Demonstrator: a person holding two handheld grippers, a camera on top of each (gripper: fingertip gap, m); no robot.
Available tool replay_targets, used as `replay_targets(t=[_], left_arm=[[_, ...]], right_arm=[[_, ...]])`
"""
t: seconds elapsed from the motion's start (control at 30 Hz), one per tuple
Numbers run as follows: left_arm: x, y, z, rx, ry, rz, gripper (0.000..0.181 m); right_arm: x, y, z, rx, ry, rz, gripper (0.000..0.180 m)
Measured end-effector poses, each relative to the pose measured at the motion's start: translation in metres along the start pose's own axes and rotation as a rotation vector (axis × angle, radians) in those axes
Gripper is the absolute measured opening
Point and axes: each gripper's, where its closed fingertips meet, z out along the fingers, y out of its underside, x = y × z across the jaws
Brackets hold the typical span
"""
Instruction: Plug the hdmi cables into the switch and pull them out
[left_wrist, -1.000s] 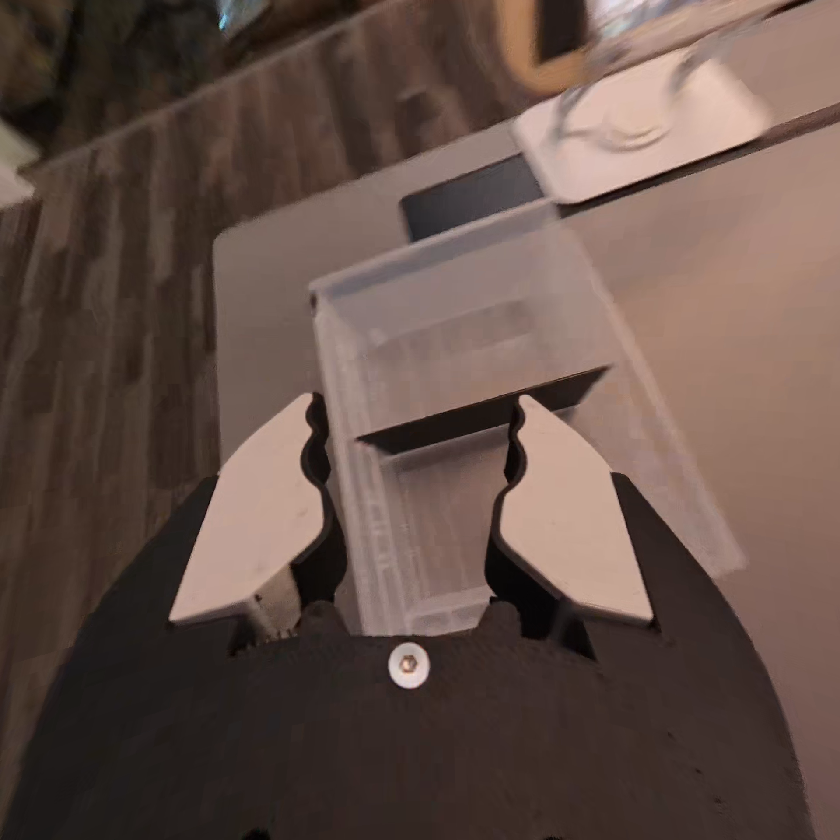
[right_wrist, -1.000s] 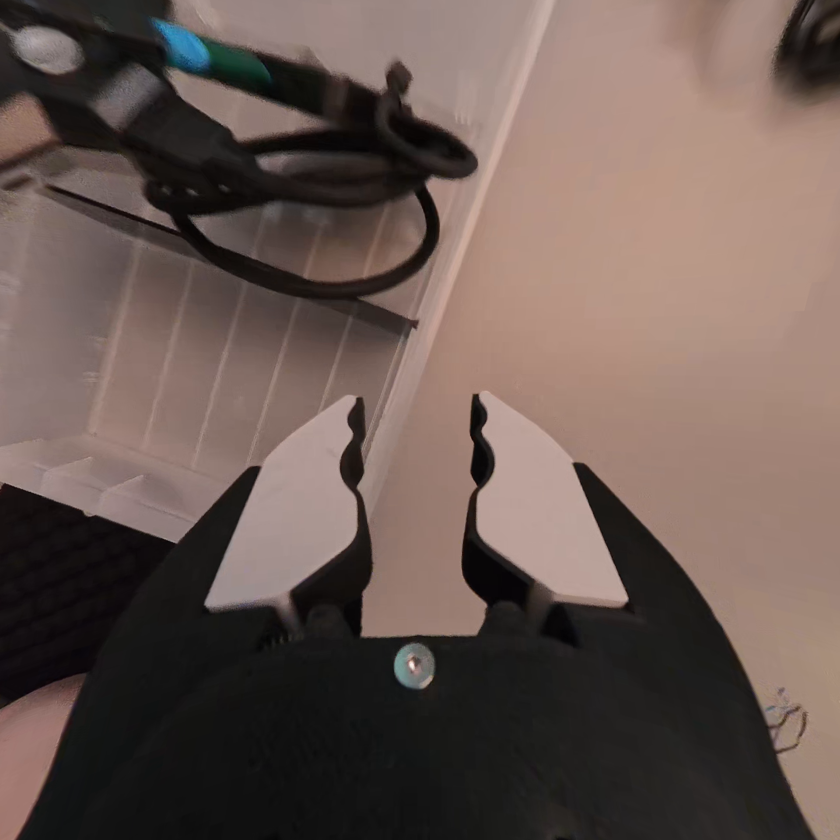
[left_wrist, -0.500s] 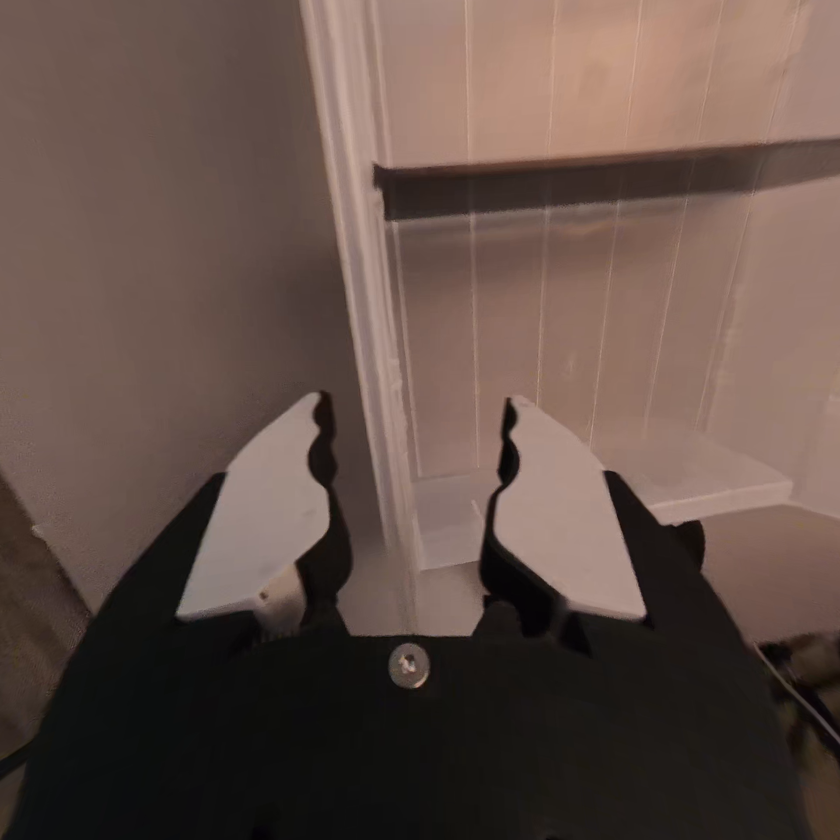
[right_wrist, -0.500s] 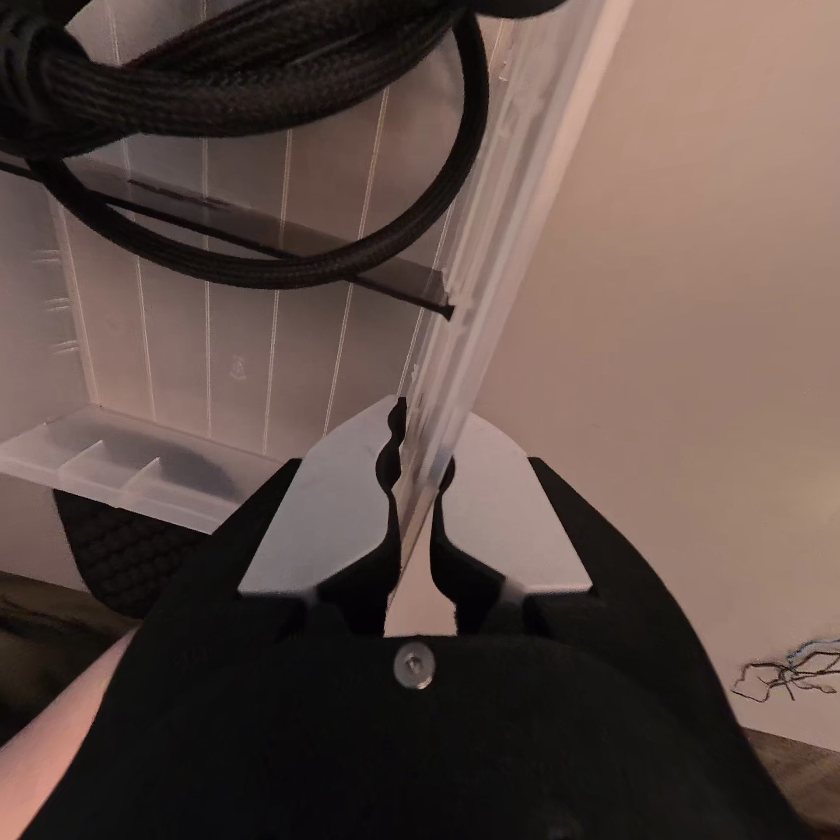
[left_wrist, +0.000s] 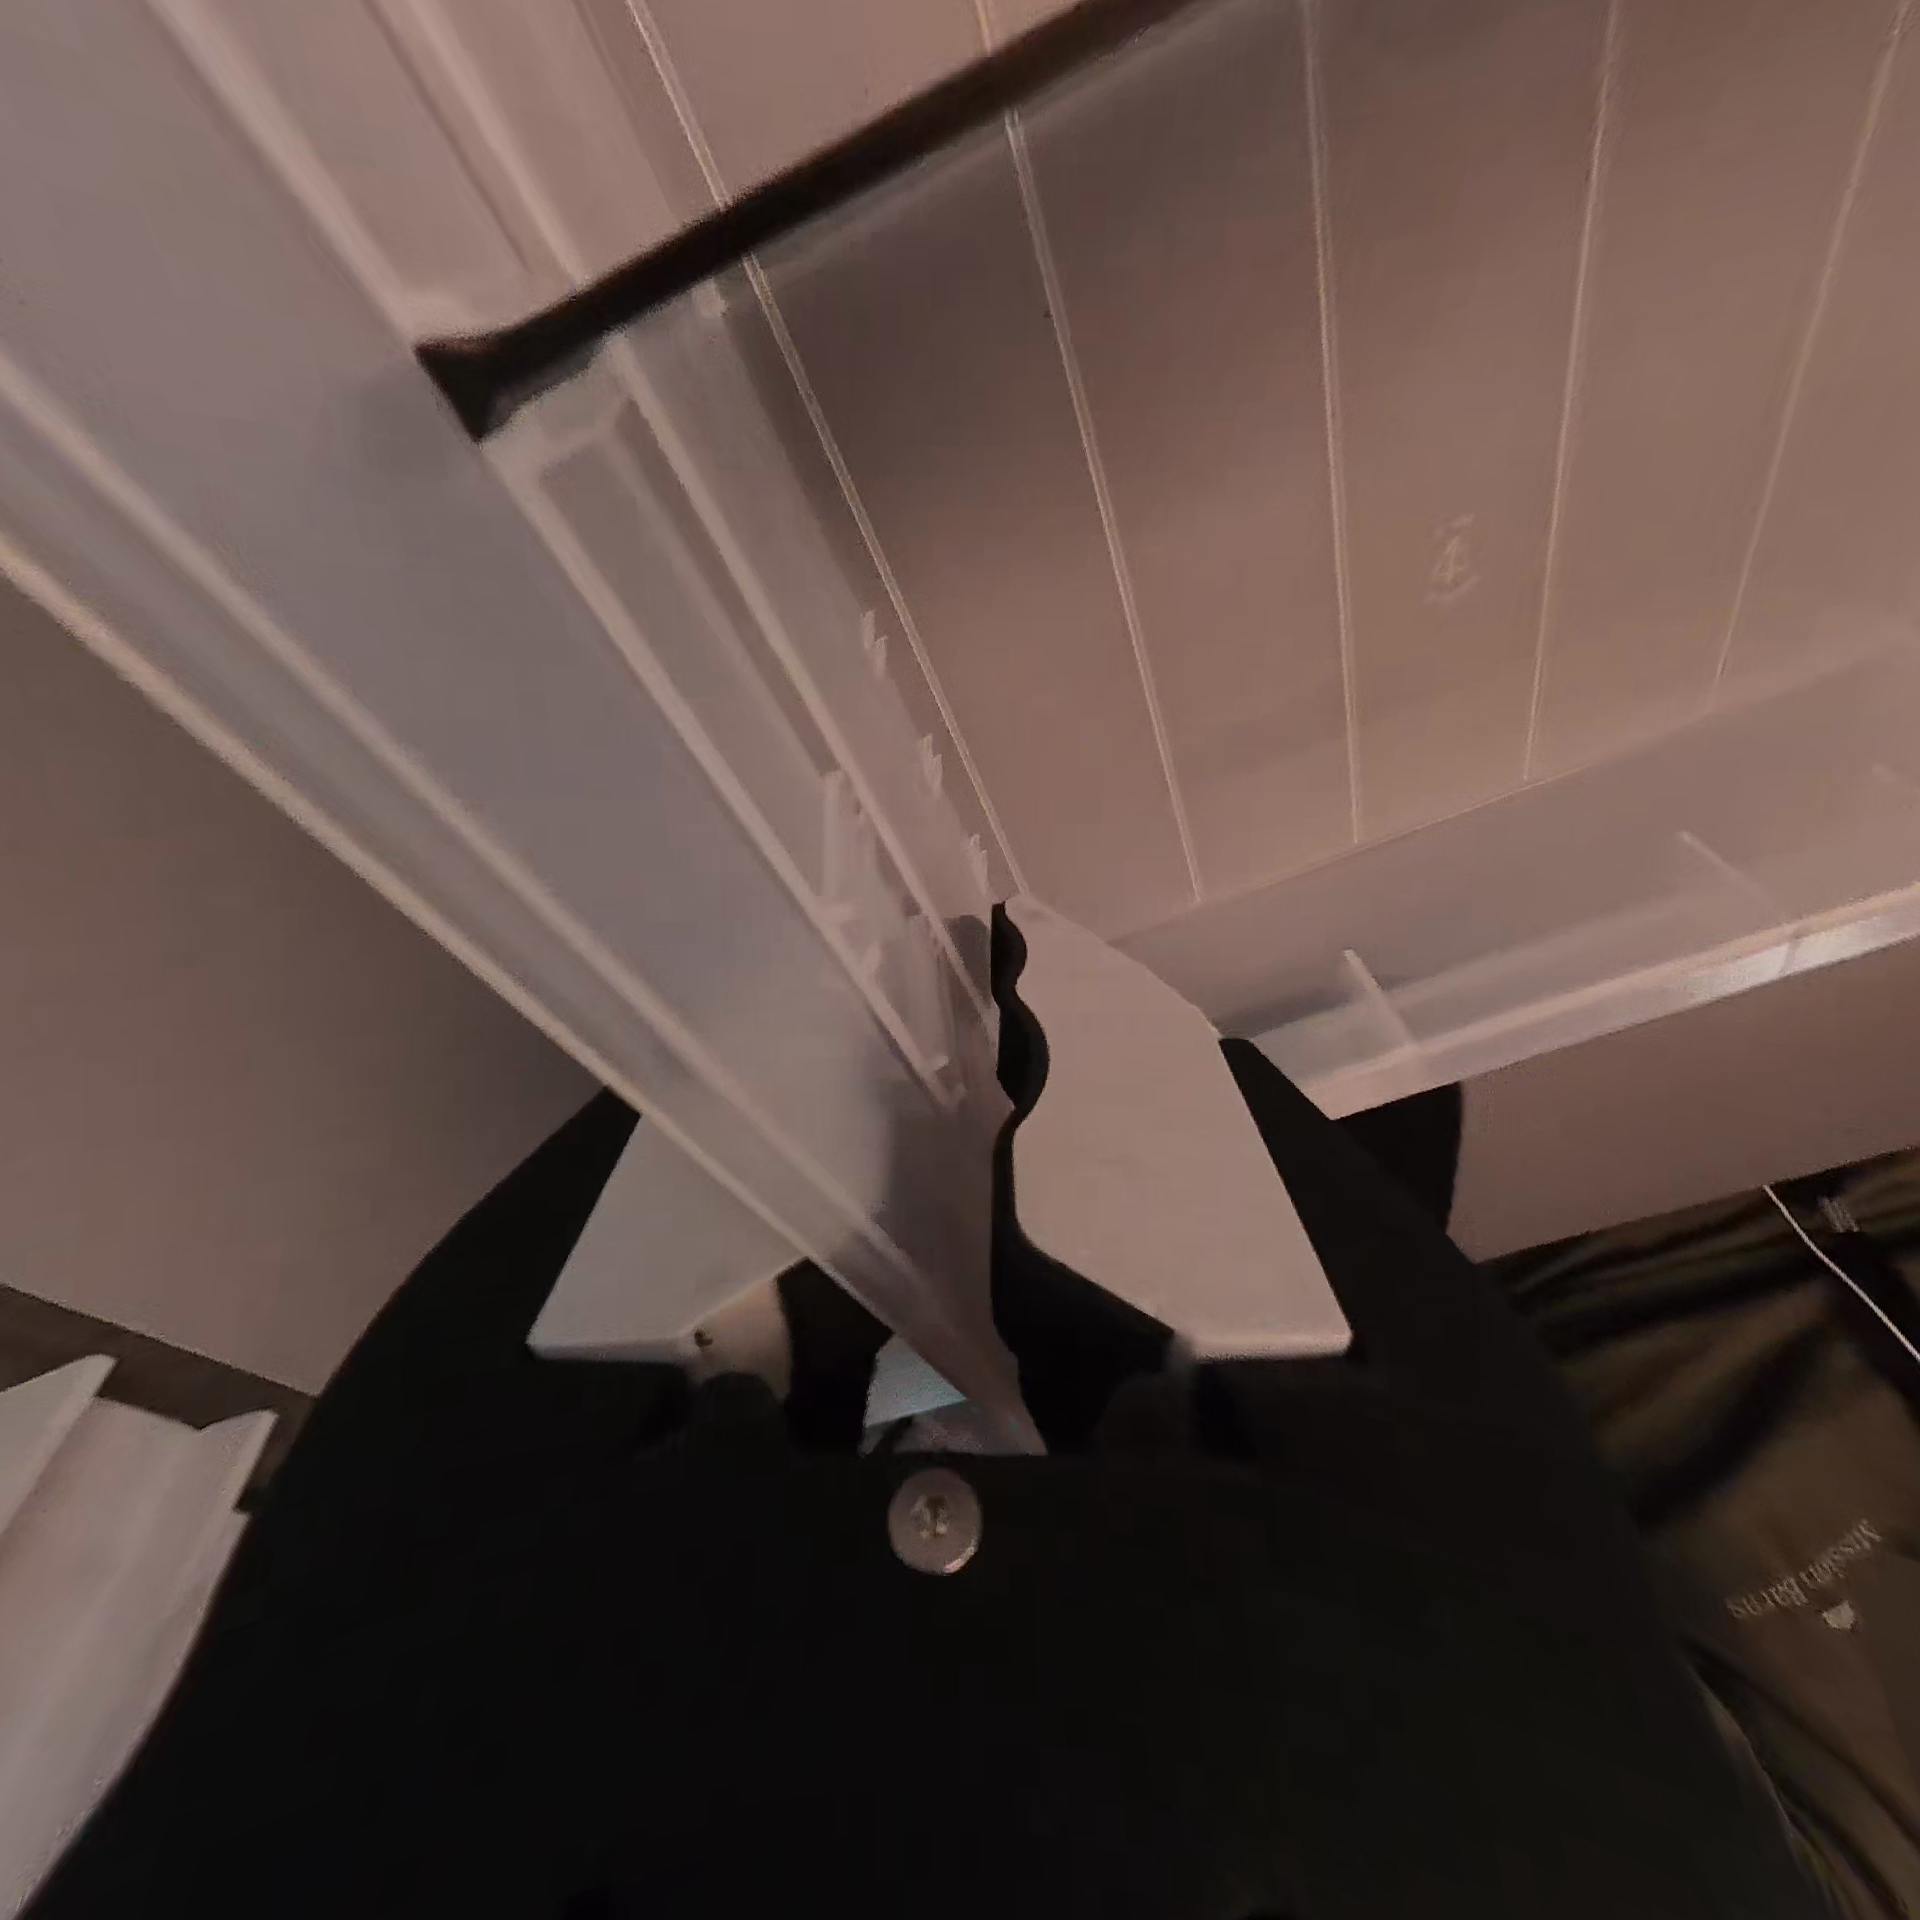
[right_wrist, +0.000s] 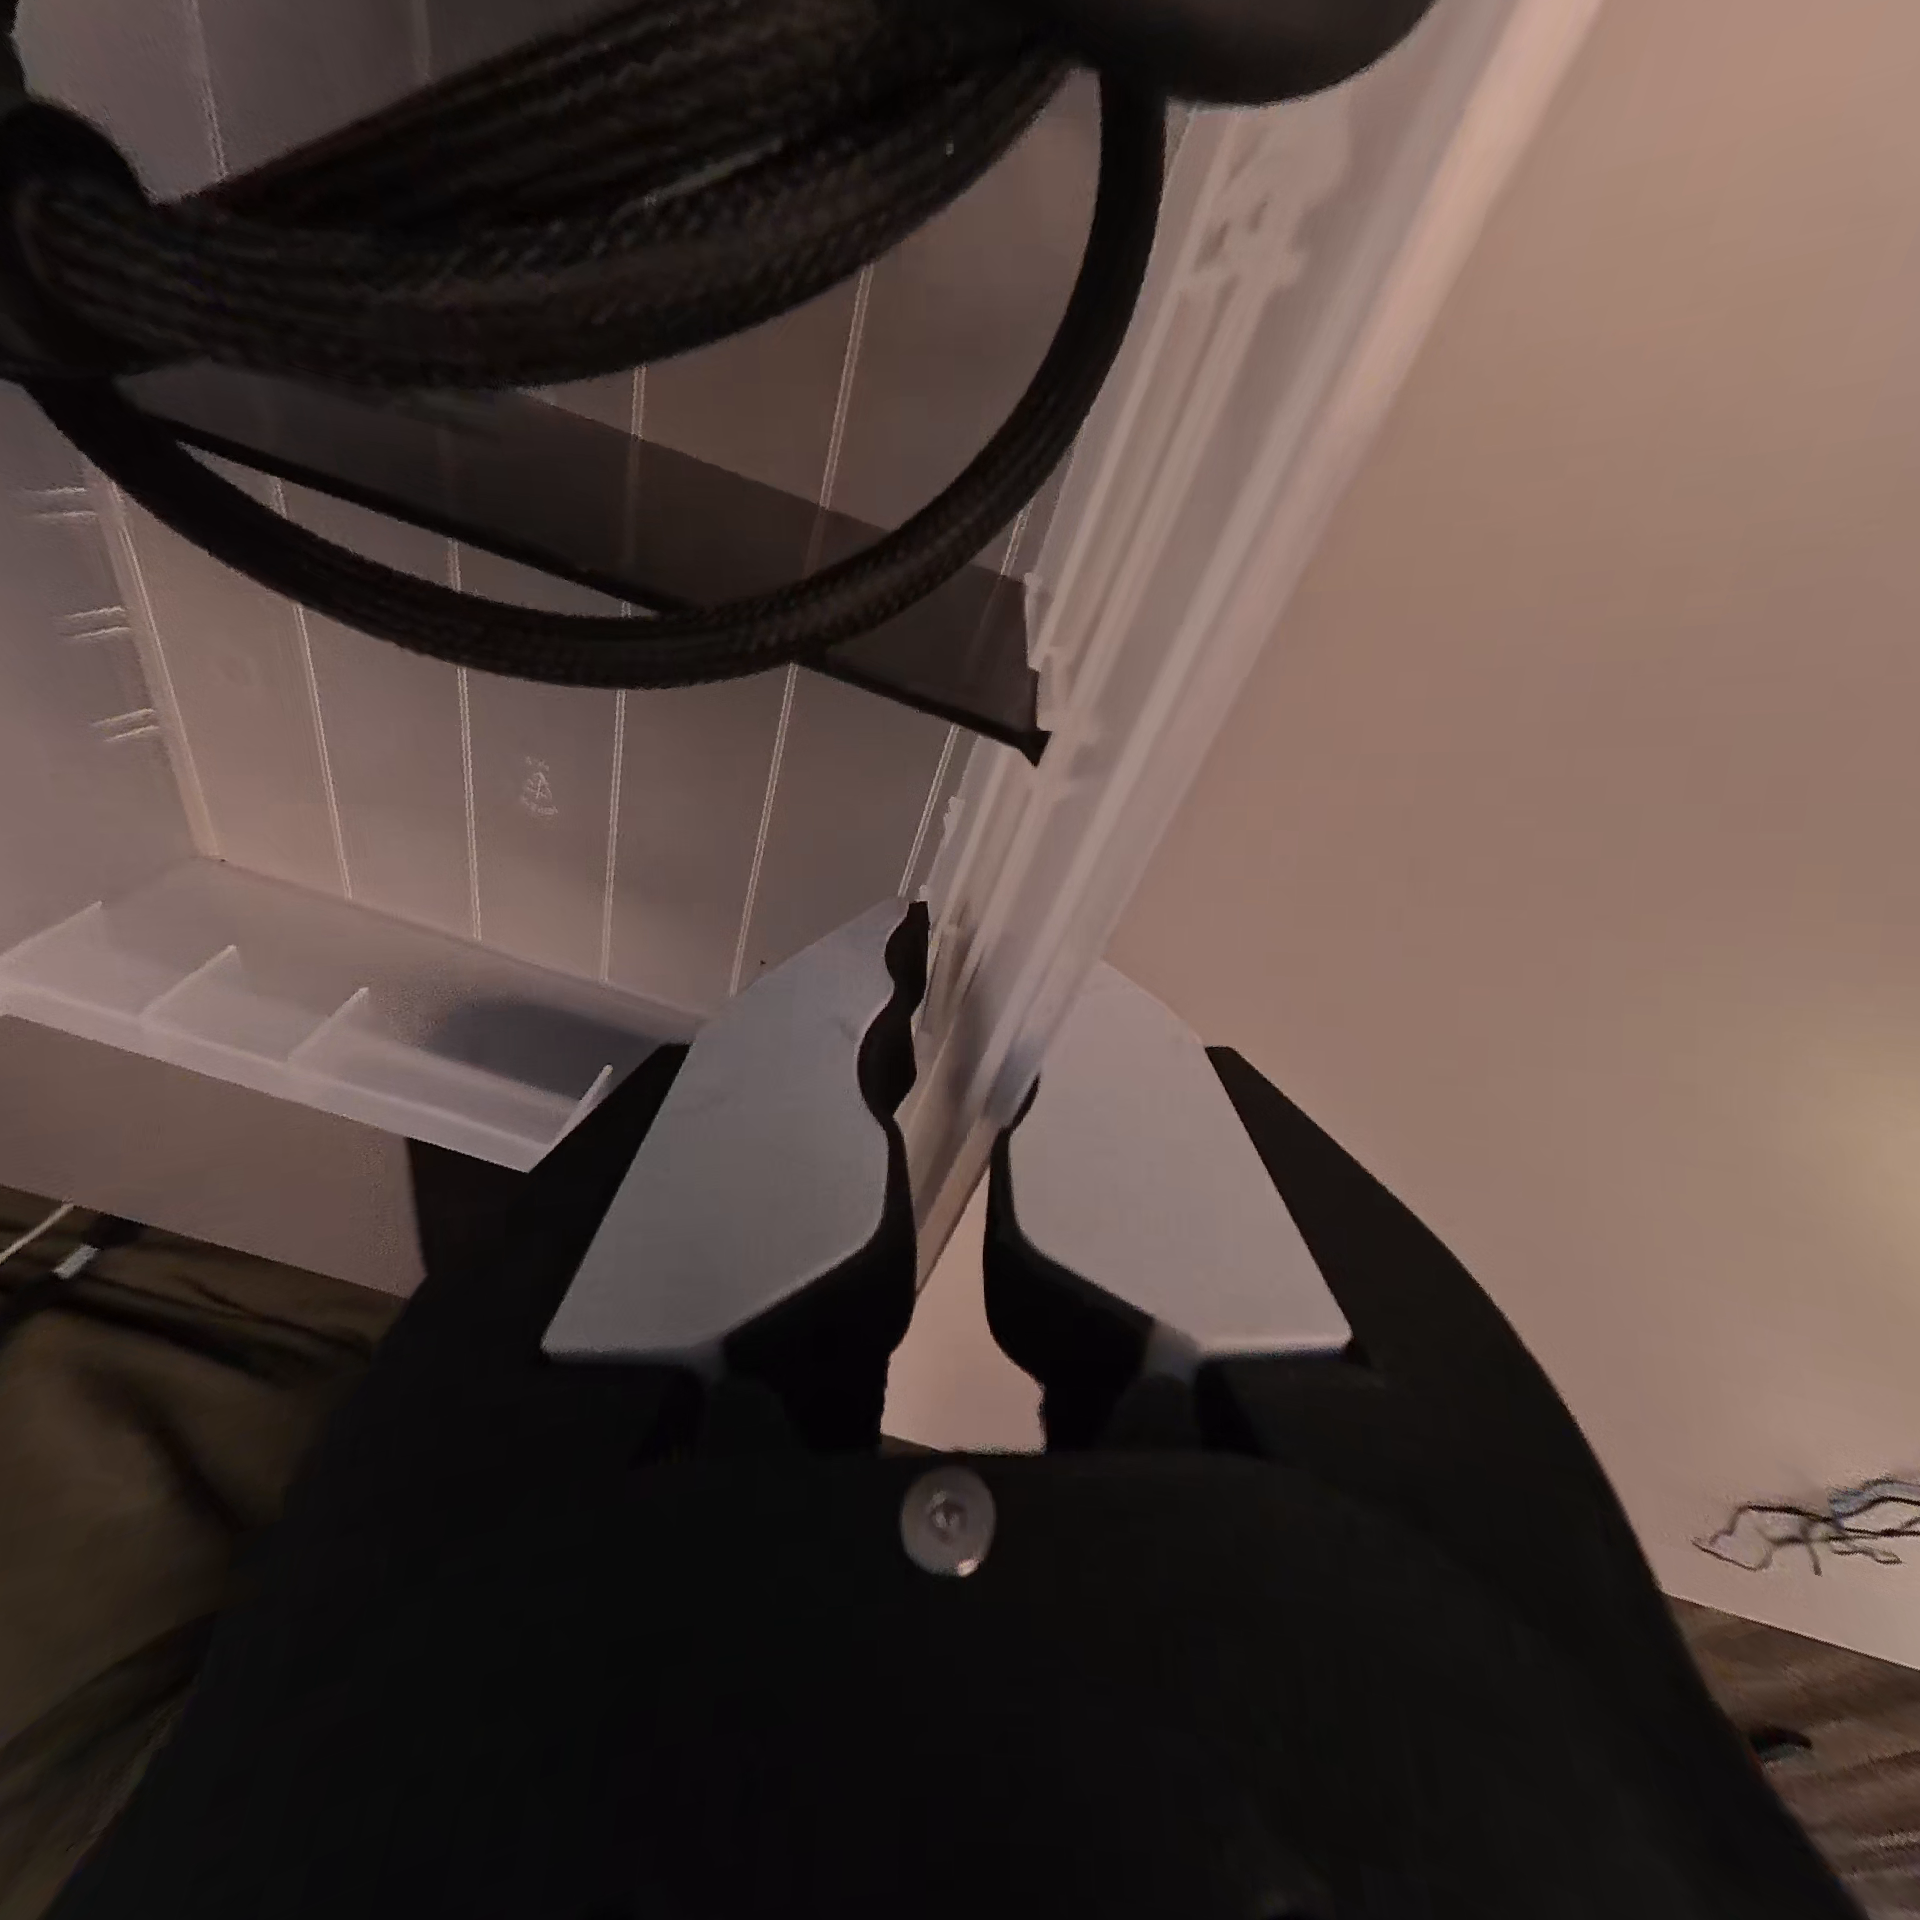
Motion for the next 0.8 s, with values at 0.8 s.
replay_targets(t=[0.8], left_arm=[[0.059, -0.012, -0.124, 0.540, 0.033, 0.127, 0.051]], right_arm=[[-0.341, -0.074, -0.139, 1.145, -0.135, -0.775, 0.071]])
